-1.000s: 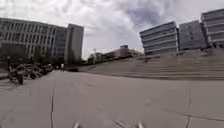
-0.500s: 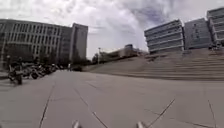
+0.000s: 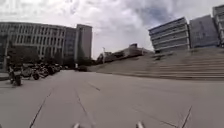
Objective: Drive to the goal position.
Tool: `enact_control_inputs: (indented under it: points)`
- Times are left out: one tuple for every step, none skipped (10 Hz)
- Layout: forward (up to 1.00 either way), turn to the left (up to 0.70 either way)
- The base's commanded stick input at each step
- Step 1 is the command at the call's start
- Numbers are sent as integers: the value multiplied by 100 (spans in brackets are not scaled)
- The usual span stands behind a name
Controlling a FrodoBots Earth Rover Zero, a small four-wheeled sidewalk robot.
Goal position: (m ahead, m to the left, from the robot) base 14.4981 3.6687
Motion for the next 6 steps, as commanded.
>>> enact_control_inputs:
  points:
    - [70, 0]
    - [70, 0]
    - [70, 0]
    - [70, 0]
    - [70, 0]
    - [70, 0]
